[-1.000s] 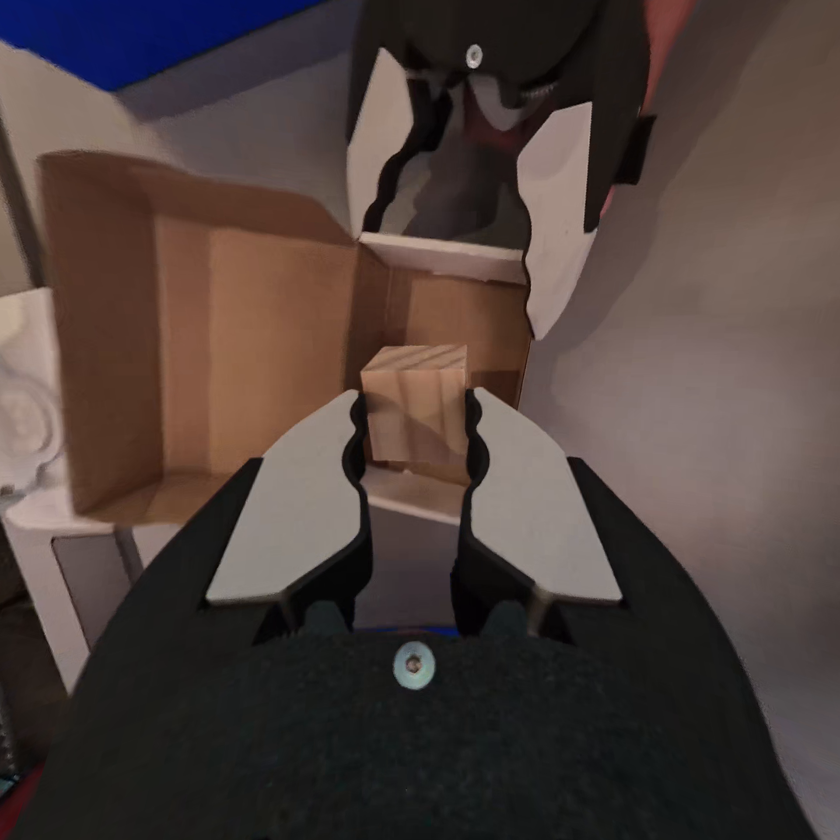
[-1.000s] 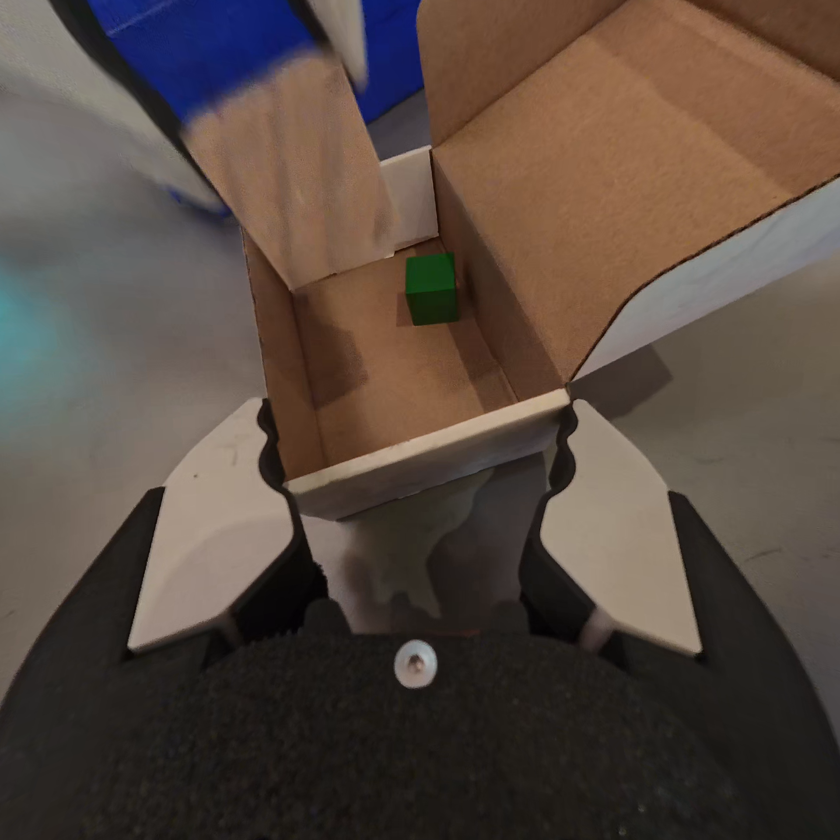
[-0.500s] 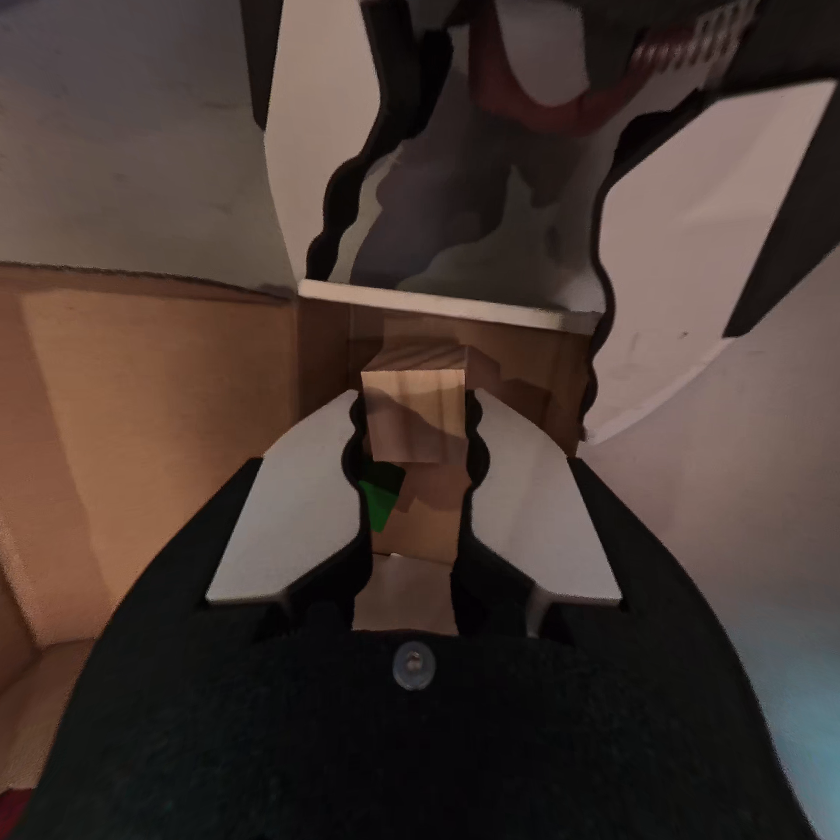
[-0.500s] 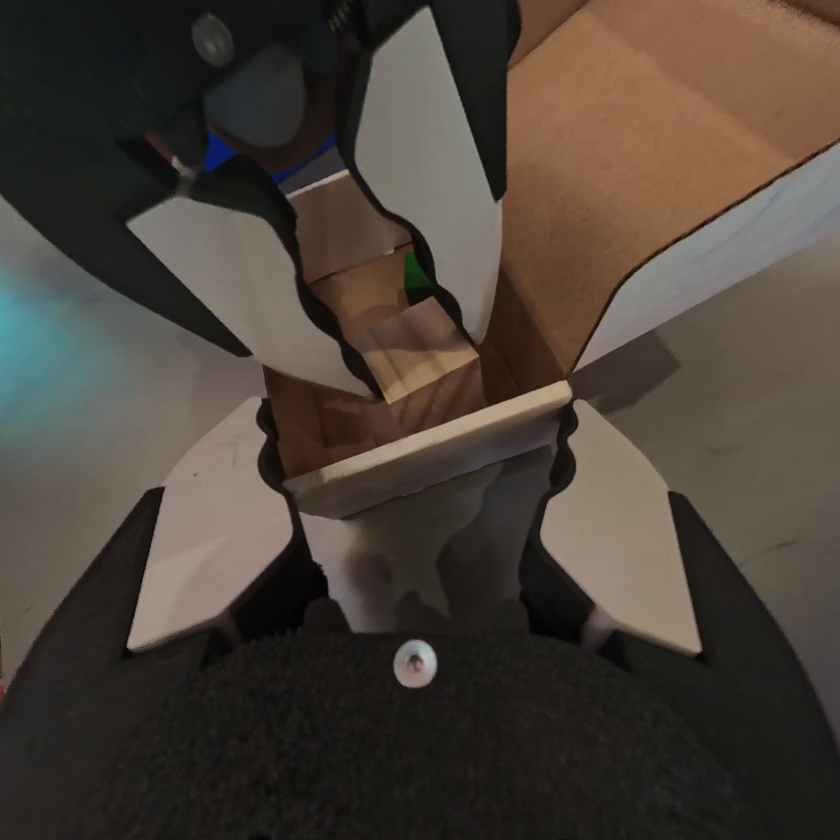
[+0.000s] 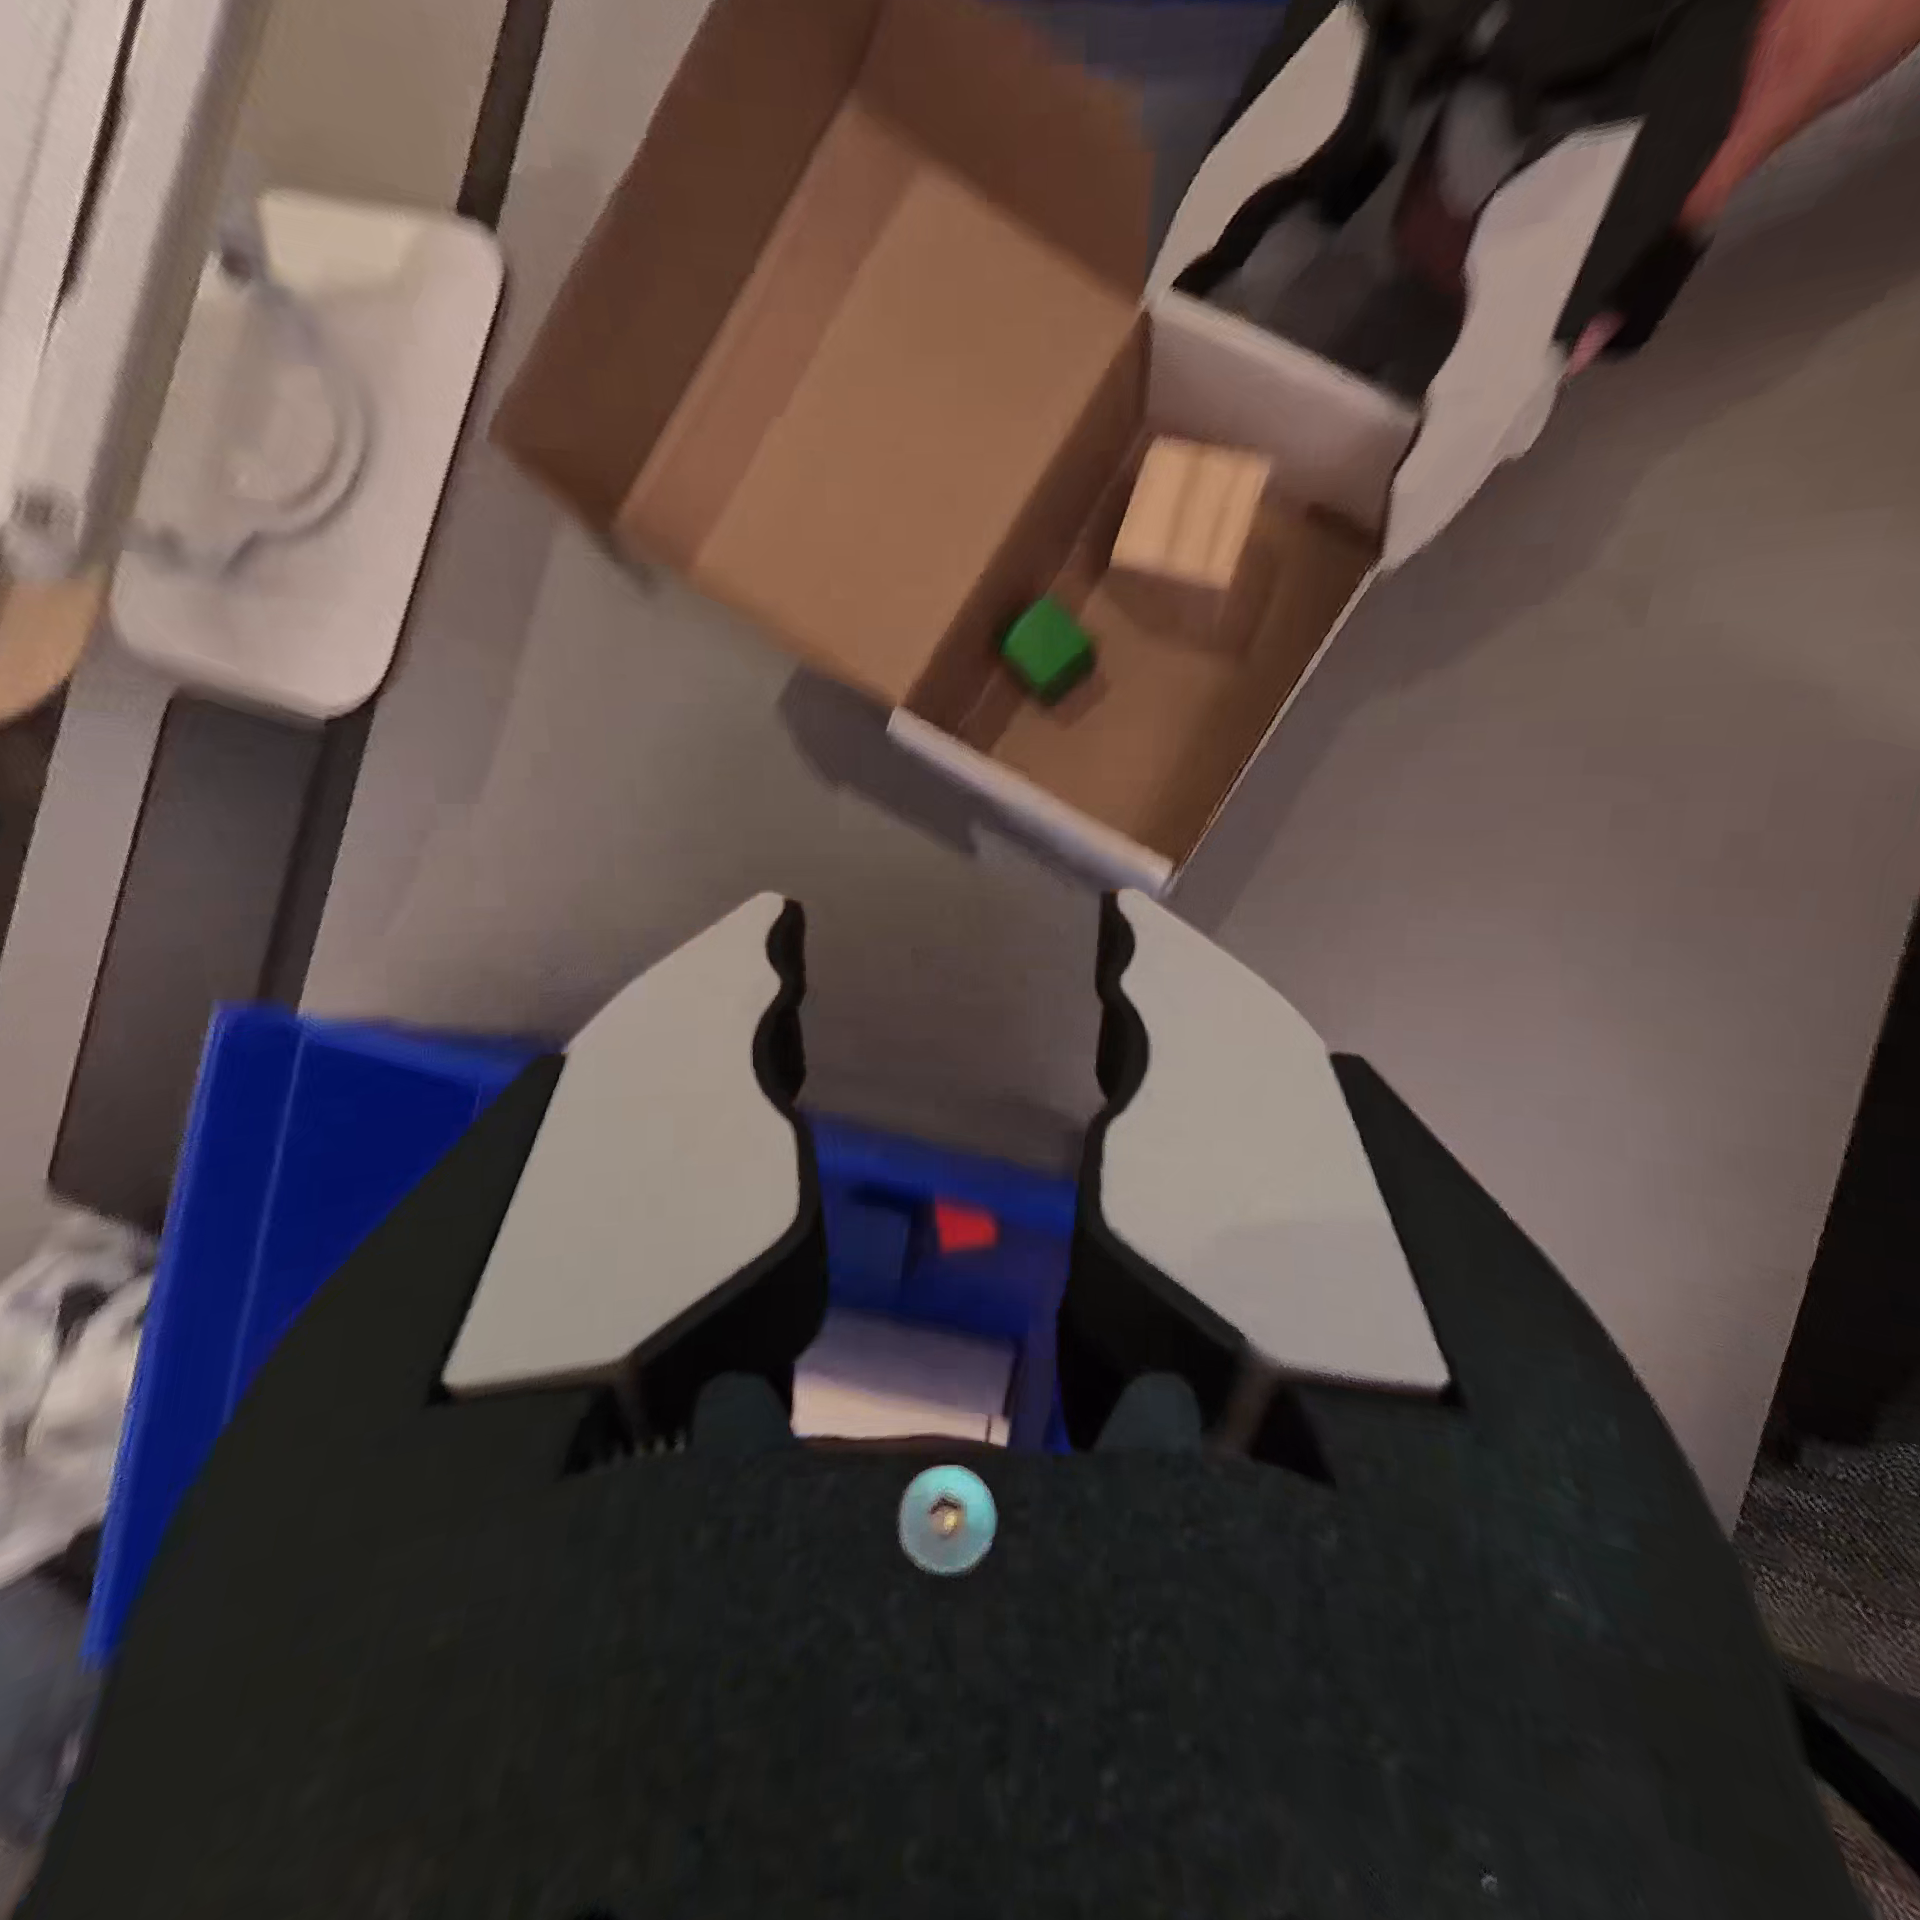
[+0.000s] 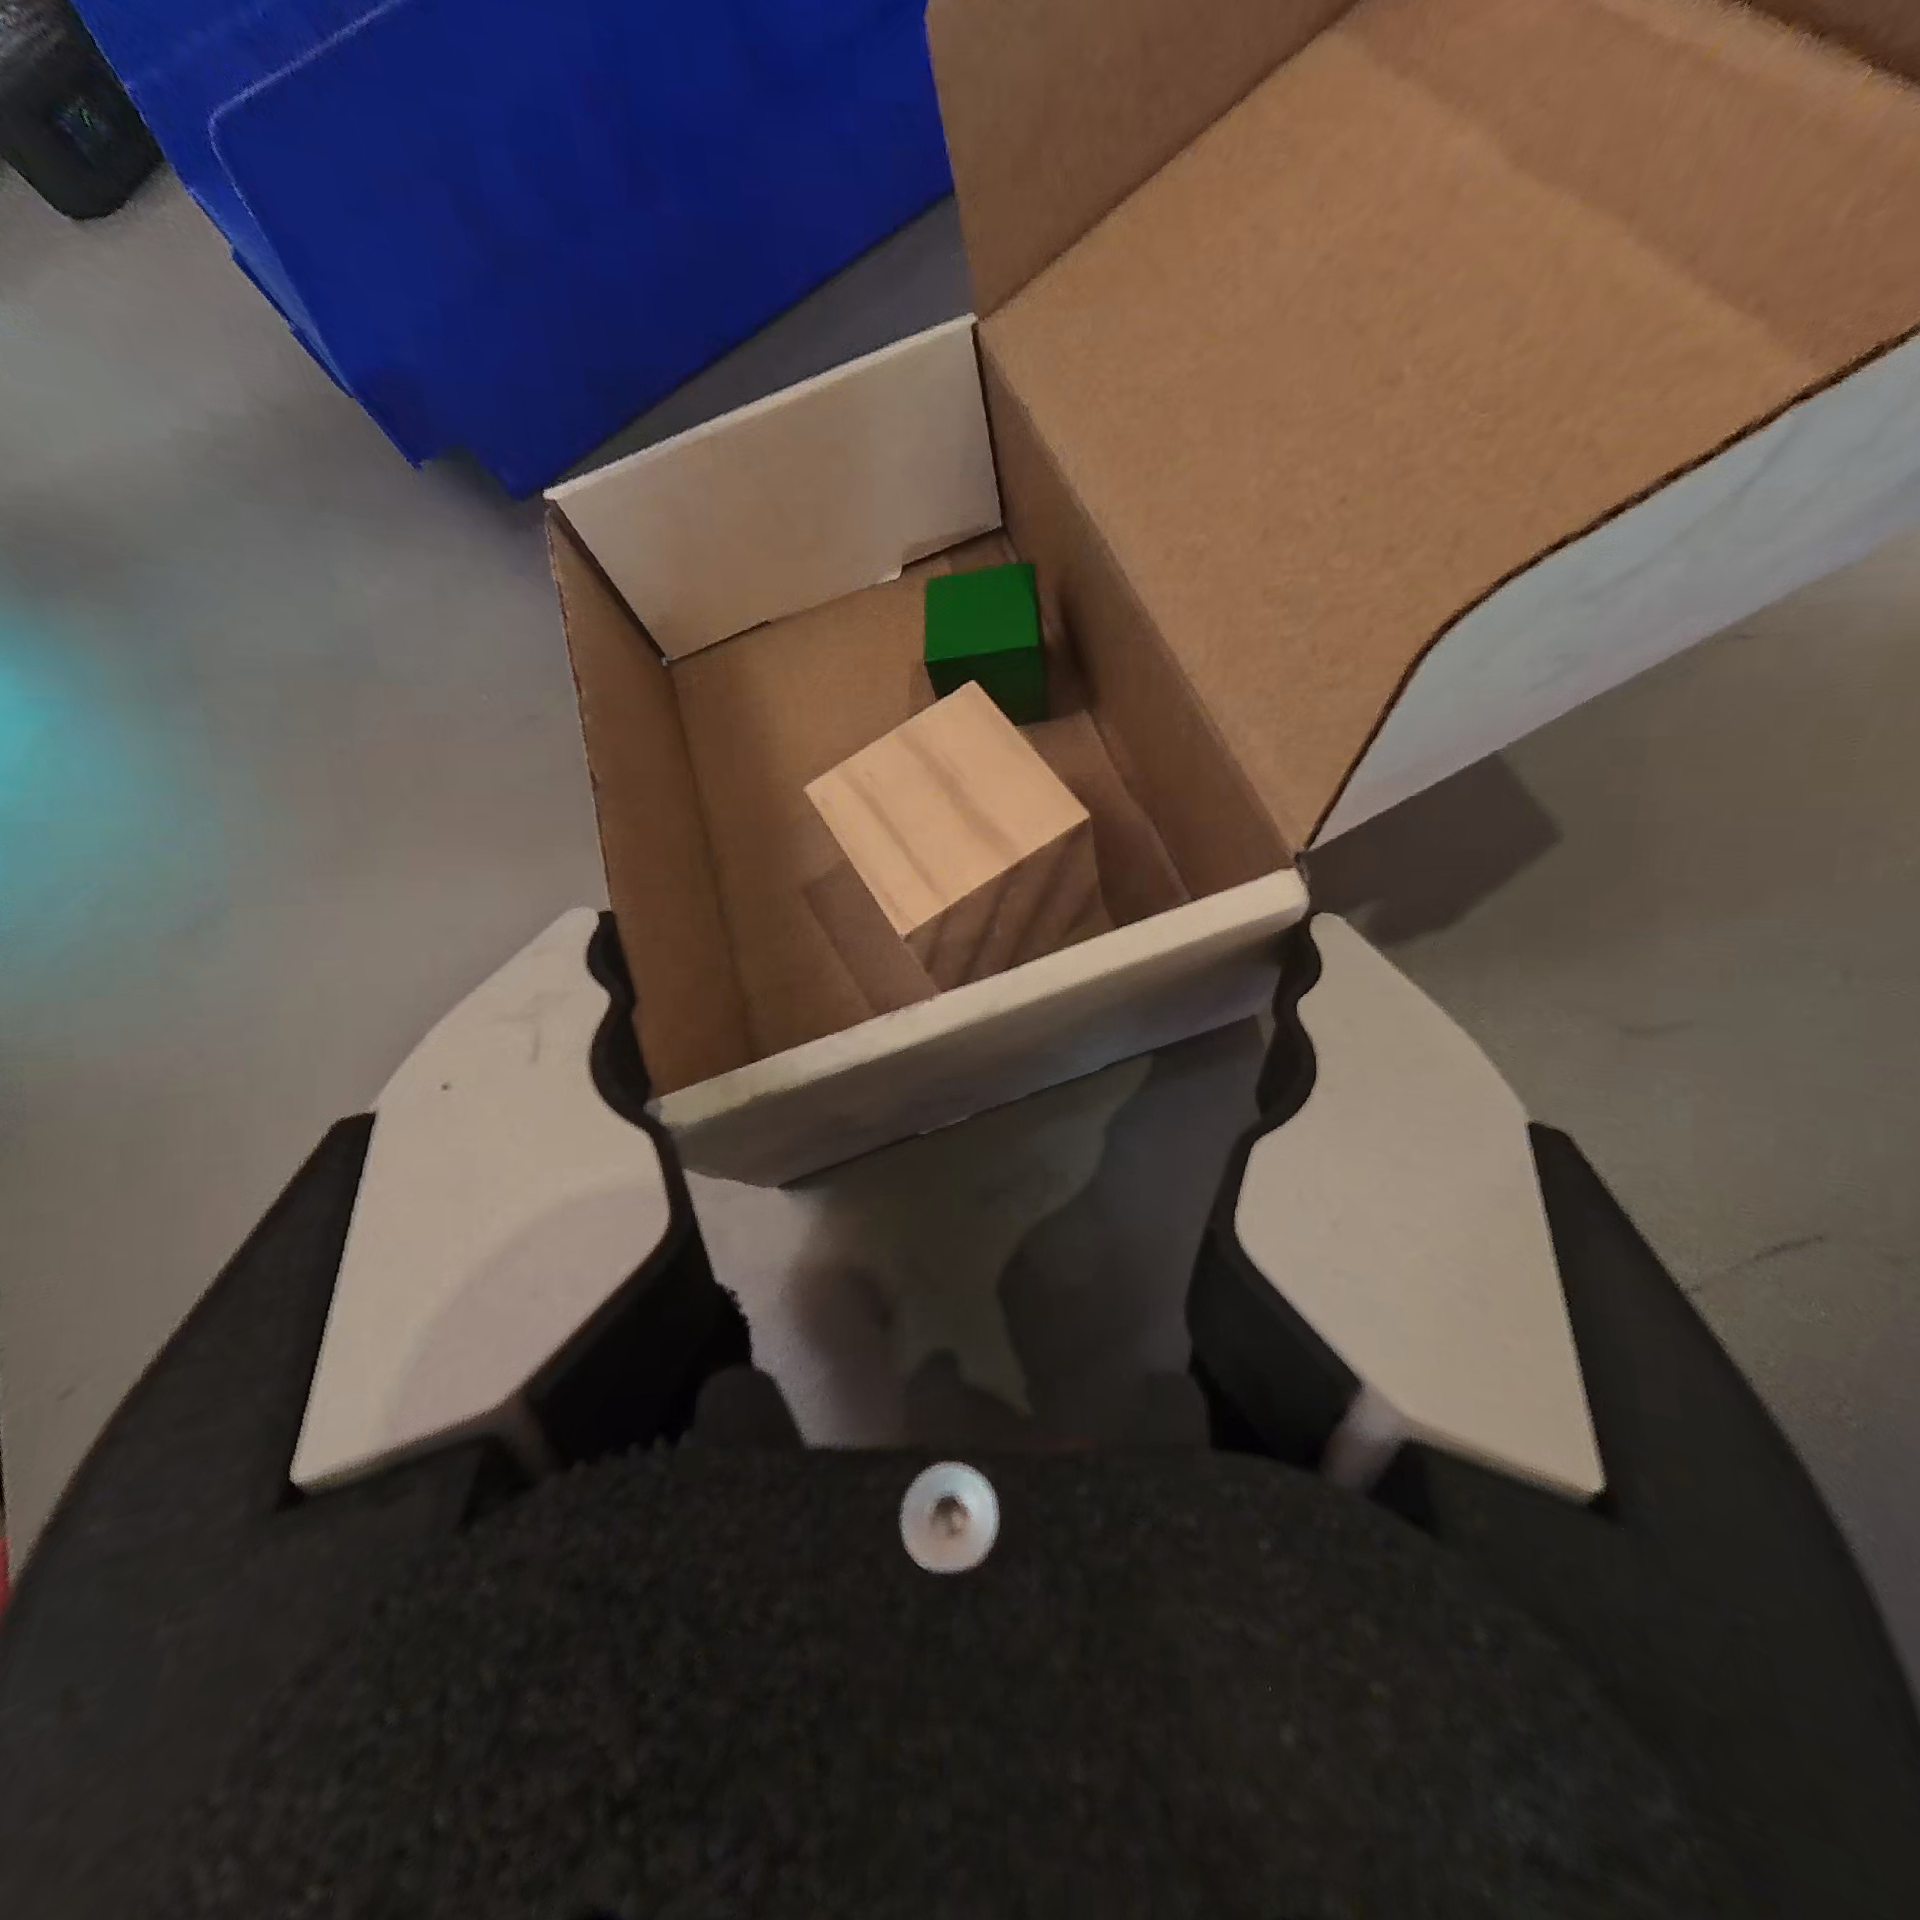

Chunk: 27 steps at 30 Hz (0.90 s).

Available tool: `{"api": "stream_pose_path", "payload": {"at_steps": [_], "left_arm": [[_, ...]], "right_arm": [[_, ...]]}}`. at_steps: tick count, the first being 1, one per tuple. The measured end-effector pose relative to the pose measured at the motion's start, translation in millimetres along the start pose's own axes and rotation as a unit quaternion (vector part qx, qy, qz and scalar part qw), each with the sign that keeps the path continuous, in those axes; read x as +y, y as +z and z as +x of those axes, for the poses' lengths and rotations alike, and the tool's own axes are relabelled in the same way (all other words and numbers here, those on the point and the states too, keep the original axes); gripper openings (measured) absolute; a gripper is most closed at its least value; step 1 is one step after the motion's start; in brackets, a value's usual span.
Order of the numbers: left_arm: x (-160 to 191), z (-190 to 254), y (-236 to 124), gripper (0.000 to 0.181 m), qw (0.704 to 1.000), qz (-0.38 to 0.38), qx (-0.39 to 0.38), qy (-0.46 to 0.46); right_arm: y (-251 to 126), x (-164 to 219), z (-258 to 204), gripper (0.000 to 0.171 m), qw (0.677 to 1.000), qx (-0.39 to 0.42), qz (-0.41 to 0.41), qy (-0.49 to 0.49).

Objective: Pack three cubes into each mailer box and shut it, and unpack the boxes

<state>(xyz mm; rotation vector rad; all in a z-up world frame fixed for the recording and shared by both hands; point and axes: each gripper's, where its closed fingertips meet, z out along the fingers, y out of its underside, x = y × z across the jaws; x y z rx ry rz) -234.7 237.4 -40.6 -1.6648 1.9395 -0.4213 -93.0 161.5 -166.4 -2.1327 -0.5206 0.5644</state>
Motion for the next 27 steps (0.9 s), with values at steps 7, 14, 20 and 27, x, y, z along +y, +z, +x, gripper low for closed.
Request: {"api": "stream_pose_path", "payload": {"at_steps": [7,14,20,27], "left_arm": [[114,-22,16,0.051,0.989,-0.149,-0.008,0.009],[164,-38,55,0.047,0.964,-0.263,0.019,0.032],[161,-37,62,0.045,0.967,-0.250,0.035,0.033],[162,-46,54,0.043,0.969,-0.246,-0.022,0.020]], "right_arm": [[0,0,0,0.116,1.000,-0.001,0.000,0.000],[0,0,0,0.116,1.000,0.000,0.000,0.001],[0,0,0,0.116,1.000,0.002,0.001,0.003],[0,0,-1,0.116,1.000,0.002,0.001,0.003]]}}
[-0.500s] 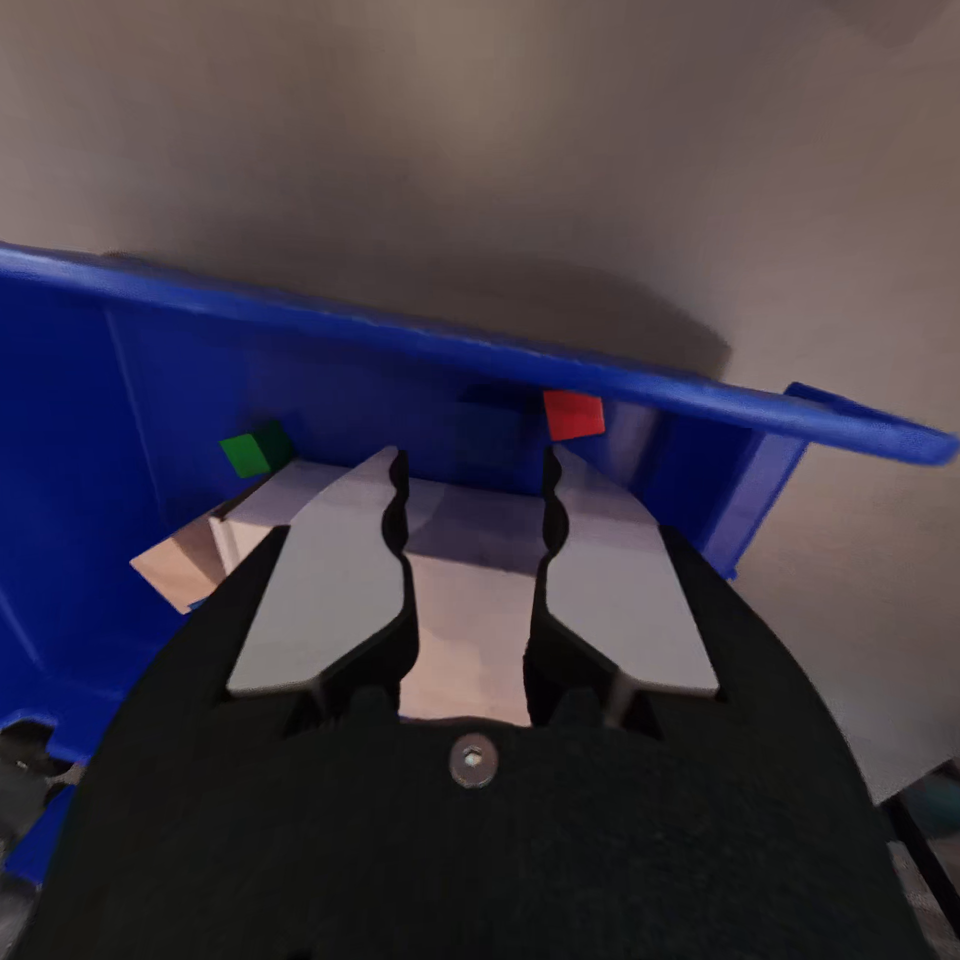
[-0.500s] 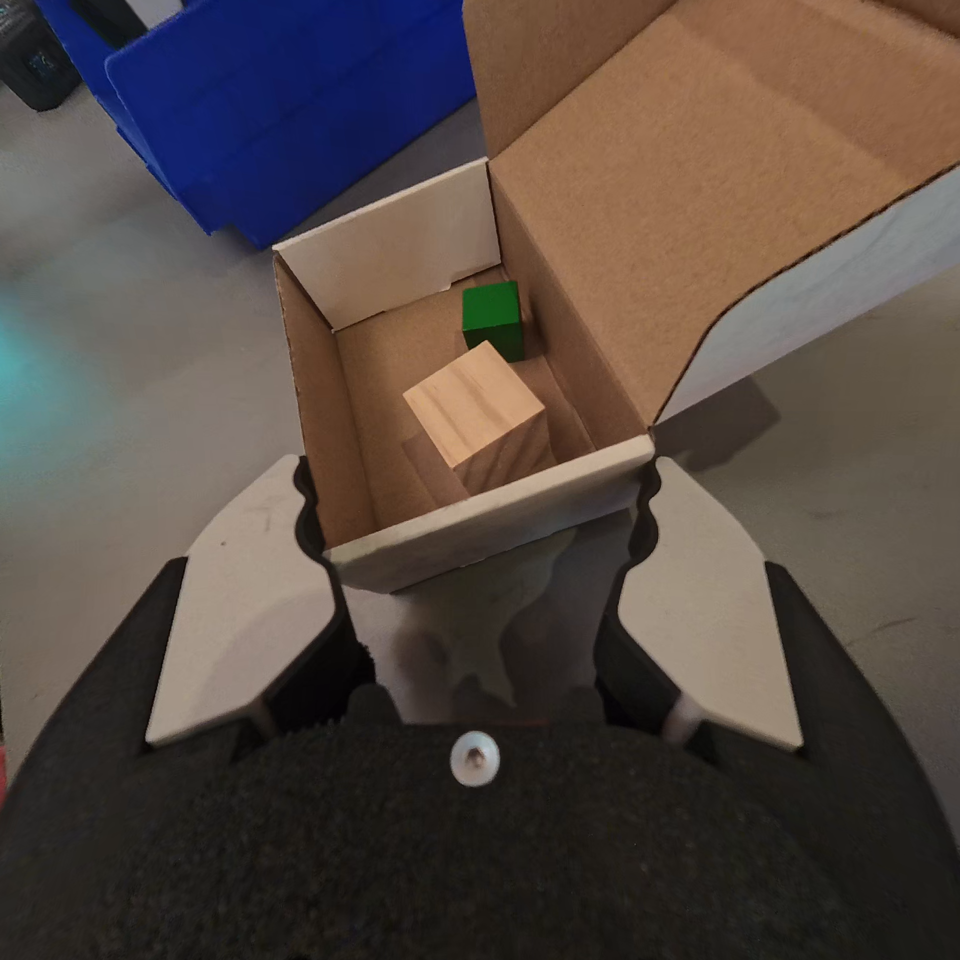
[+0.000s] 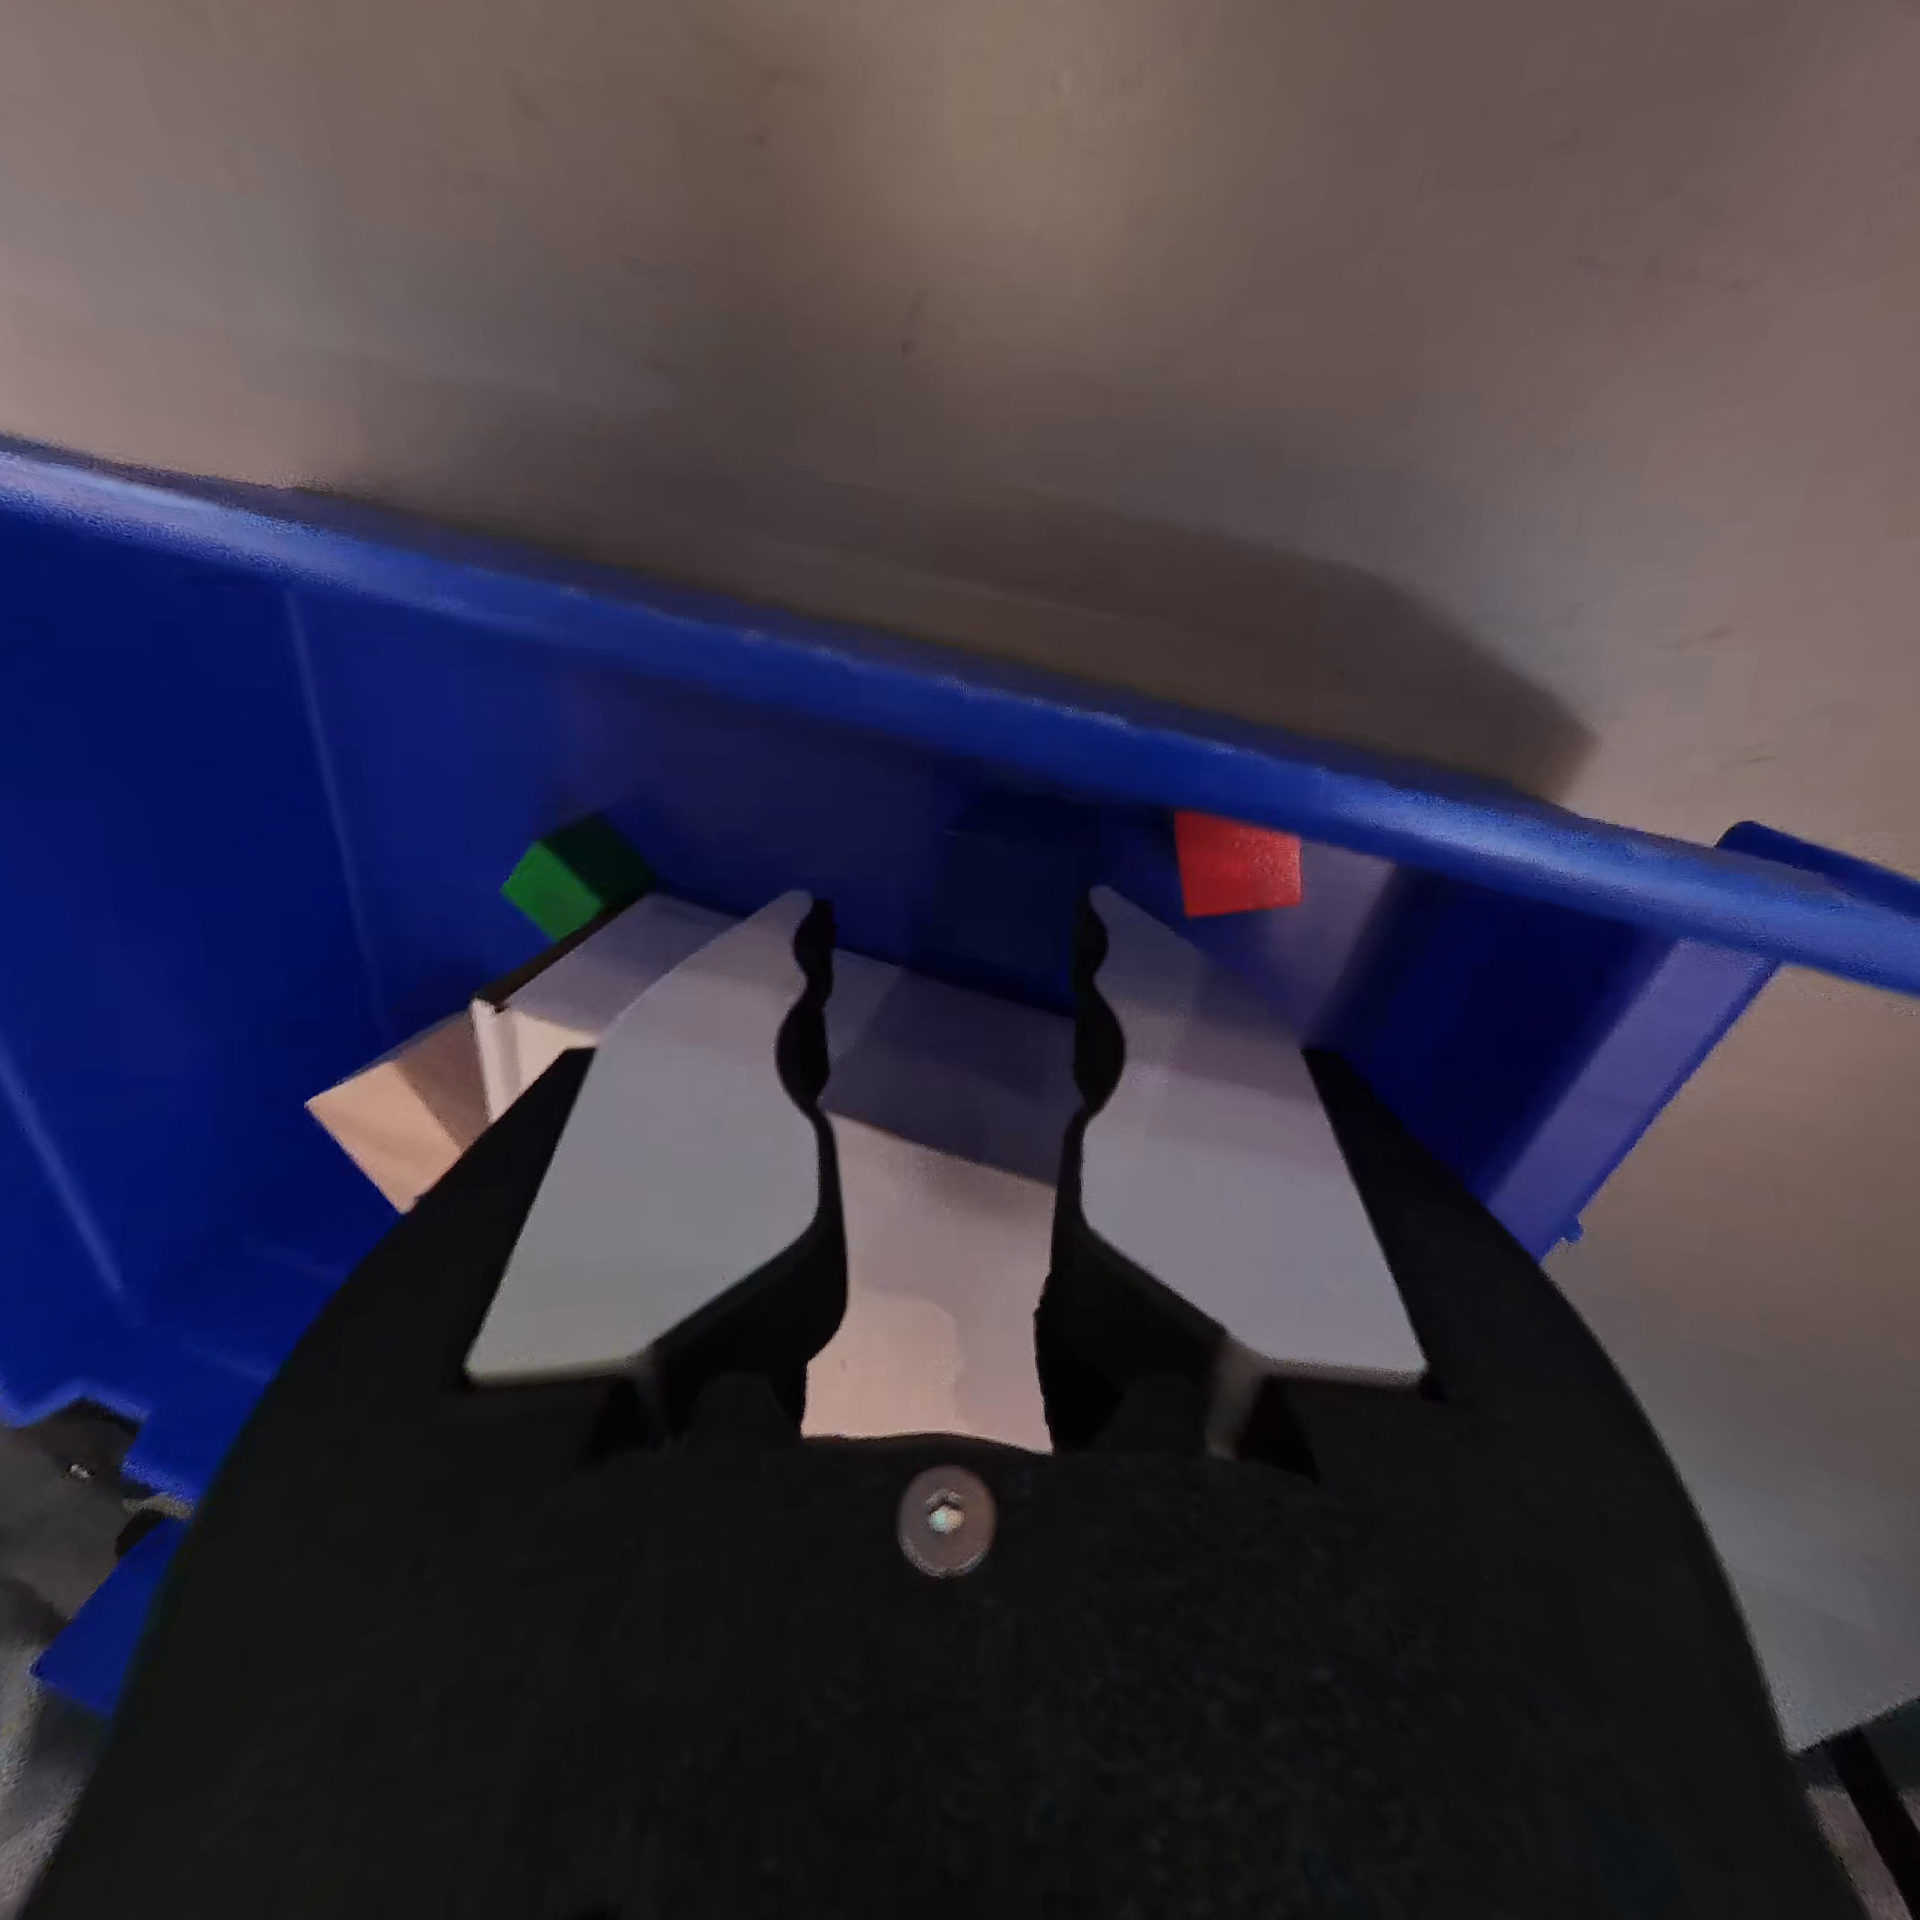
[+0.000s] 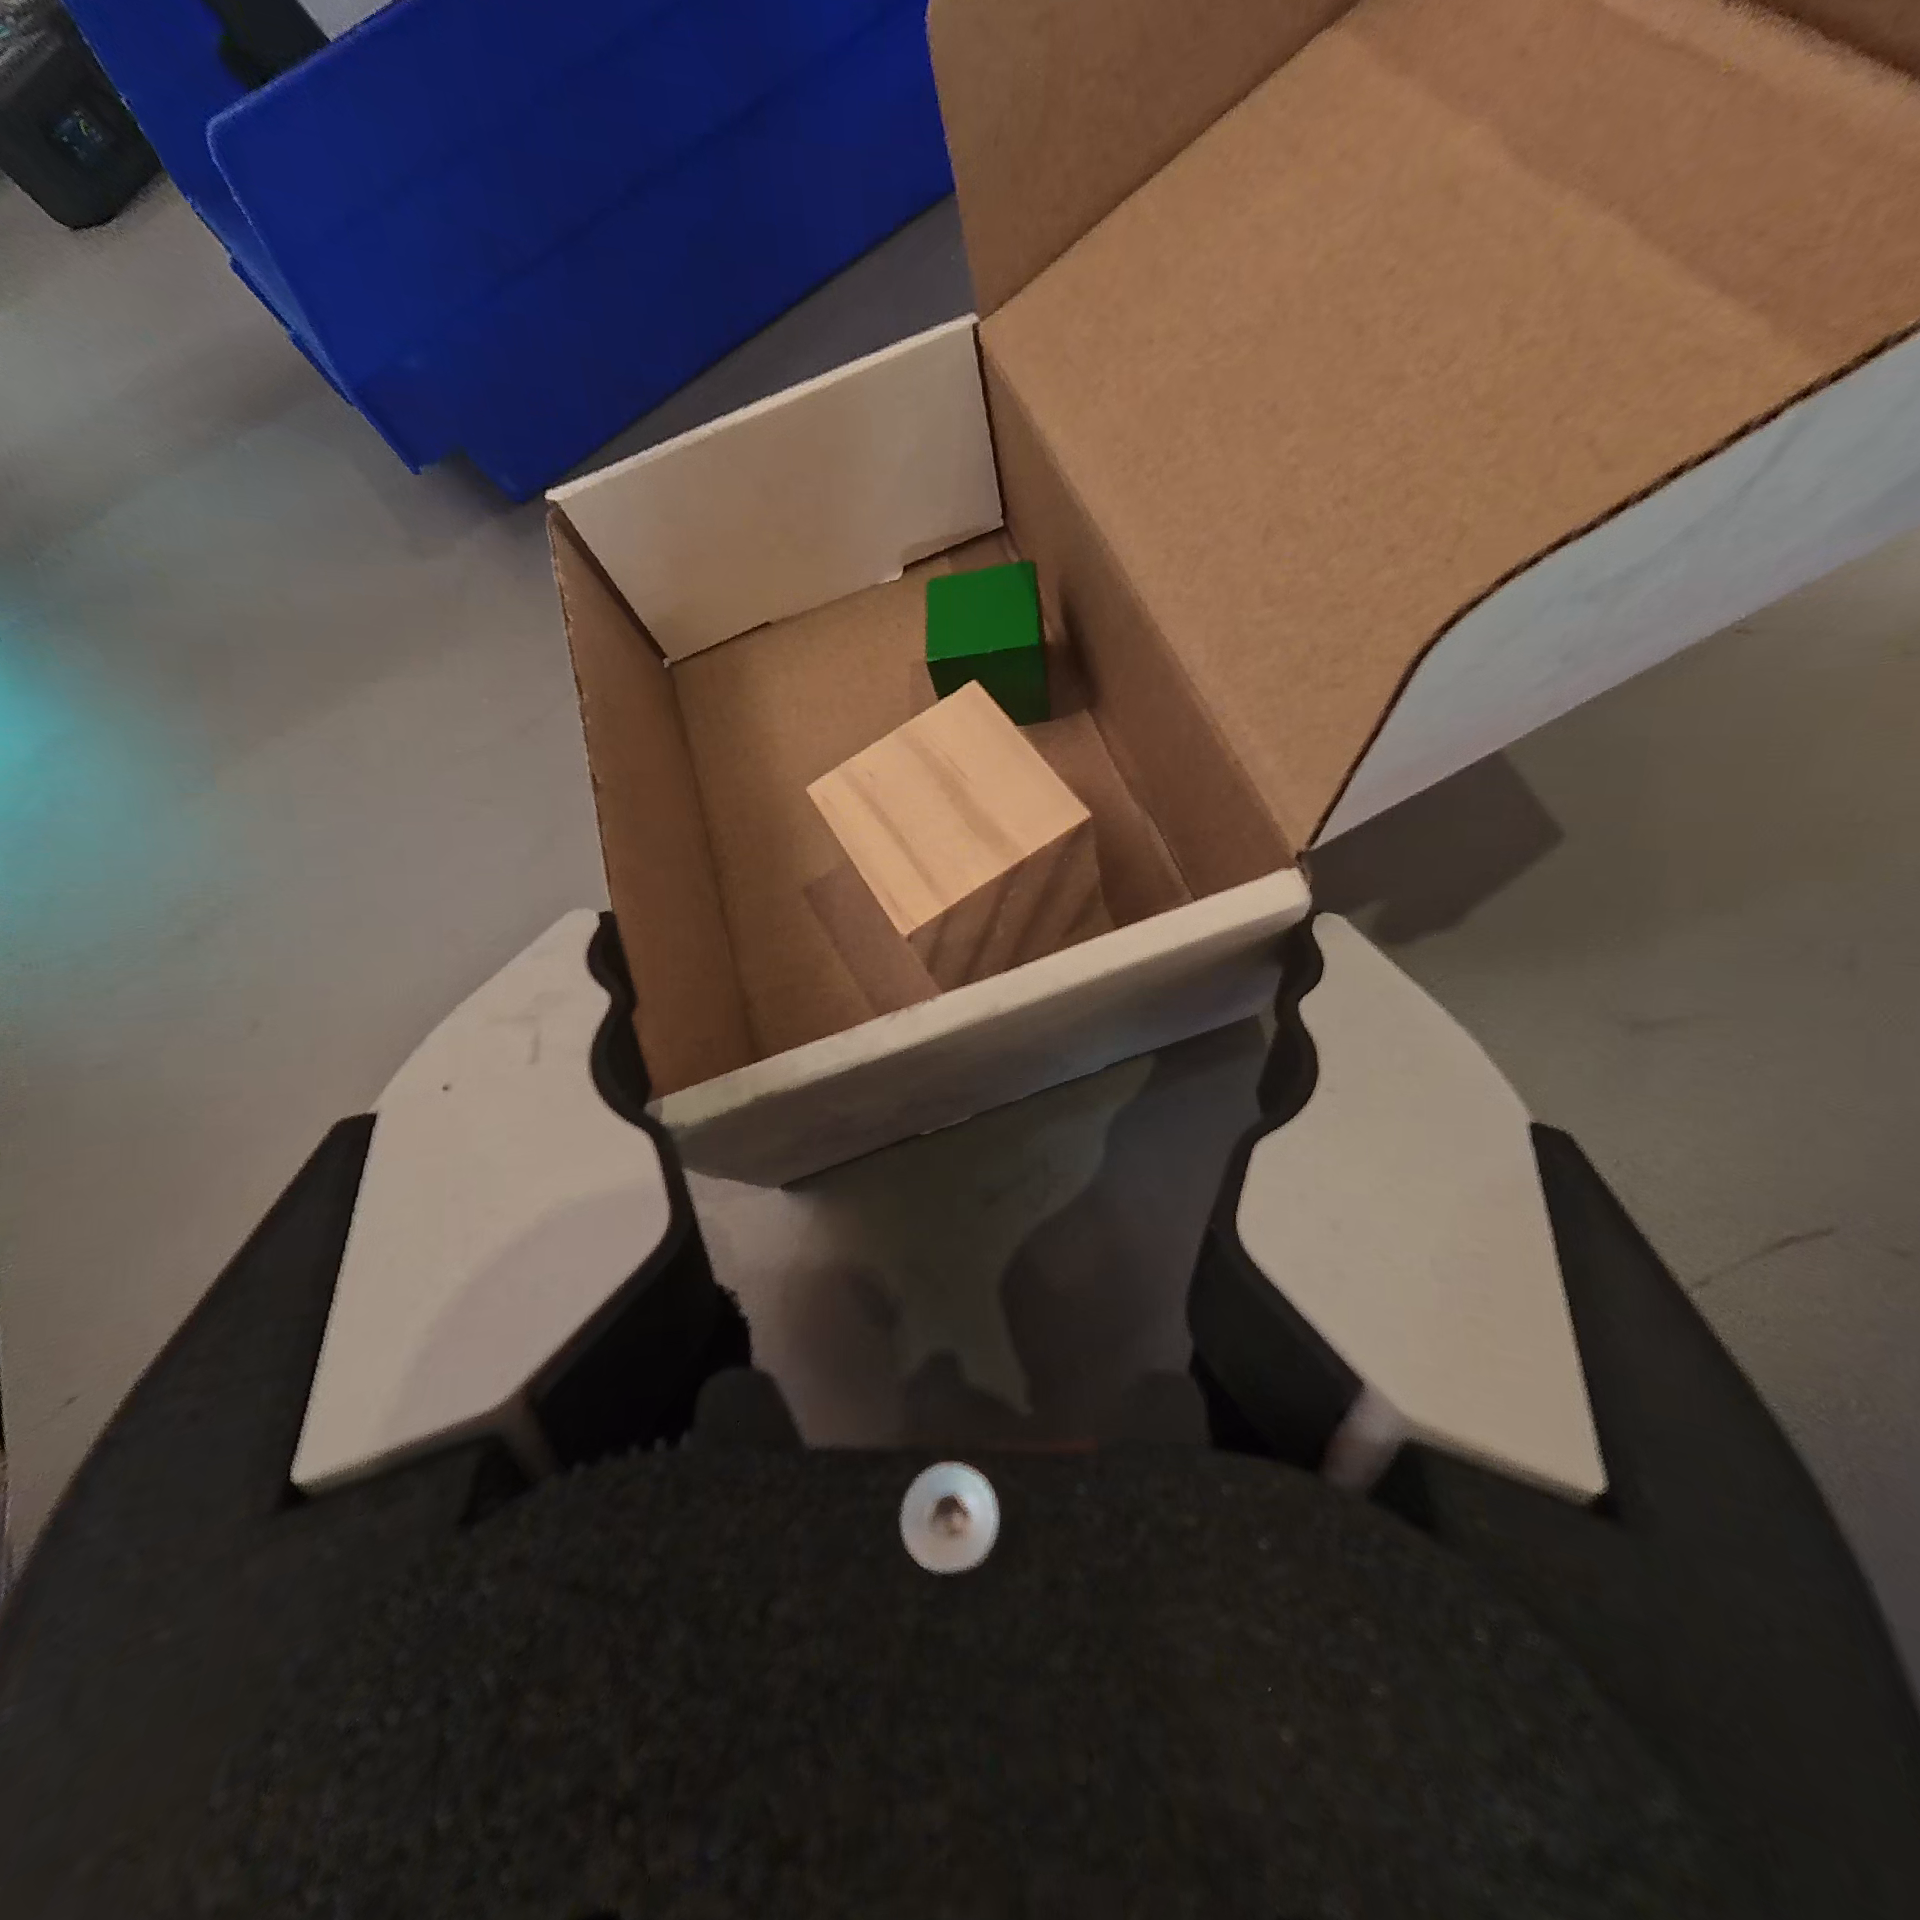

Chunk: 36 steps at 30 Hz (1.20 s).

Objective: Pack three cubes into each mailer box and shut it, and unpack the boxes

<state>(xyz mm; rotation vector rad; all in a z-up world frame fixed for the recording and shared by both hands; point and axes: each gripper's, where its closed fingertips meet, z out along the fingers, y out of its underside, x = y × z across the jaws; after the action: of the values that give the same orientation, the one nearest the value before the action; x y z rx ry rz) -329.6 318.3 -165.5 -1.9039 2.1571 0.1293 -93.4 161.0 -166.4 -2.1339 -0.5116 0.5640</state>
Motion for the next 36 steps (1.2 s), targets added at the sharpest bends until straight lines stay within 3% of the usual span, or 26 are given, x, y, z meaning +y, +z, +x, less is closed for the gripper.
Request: {"api": "stream_pose_path", "payload": {"at_steps": [4,9,14,15,20,25,28,31,33,36], "left_arm": [[-14,27,-22,0.040,0.997,0.067,0.043,-0.016],[-16,54,-24,0.037,0.995,0.049,0.079,-0.025],[-9,55,-2,0.042,0.996,0.000,0.064,-0.057],[-8,52,2,0.033,0.997,-0.005,0.056,-0.060],[-7,50,5,0.023,0.998,-0.013,0.043,-0.049],[-2,32,-29,0.021,0.999,0.015,0.021,-0.041],[-30,19,-82,0.021,0.994,0.104,-0.004,-0.035],[-77,34,-125,0.020,0.983,0.182,-0.007,0.022],[-110,54,-128,0.021,0.978,0.195,-0.002,0.069],[-150,65,-103,0.021,0.982,0.155,-0.011,0.106]], "right_arm": [[0,0,0,0.116,1.000,0.000,0.000,0.000],[0,0,0,0.116,1.000,0.000,0.000,0.000],[0,0,-1,0.116,1.000,0.000,0.000,0.000],[0,0,-1,0.116,1.000,-0.001,0.000,0.000],[0,0,-1,0.116,1.000,-0.001,0.000,0.000],[0,0,-1,0.116,1.000,-0.001,0.000,0.000],[0,0,-1,0.116,1.000,-0.001,0.000,0.000],[0,0,-1,0.116,1.000,-0.001,0.000,0.001],[0,0,-1,0.116,1.000,-0.001,0.000,0.000],[0,0,0,0.116,1.000,-0.001,0.000,0.001]]}}
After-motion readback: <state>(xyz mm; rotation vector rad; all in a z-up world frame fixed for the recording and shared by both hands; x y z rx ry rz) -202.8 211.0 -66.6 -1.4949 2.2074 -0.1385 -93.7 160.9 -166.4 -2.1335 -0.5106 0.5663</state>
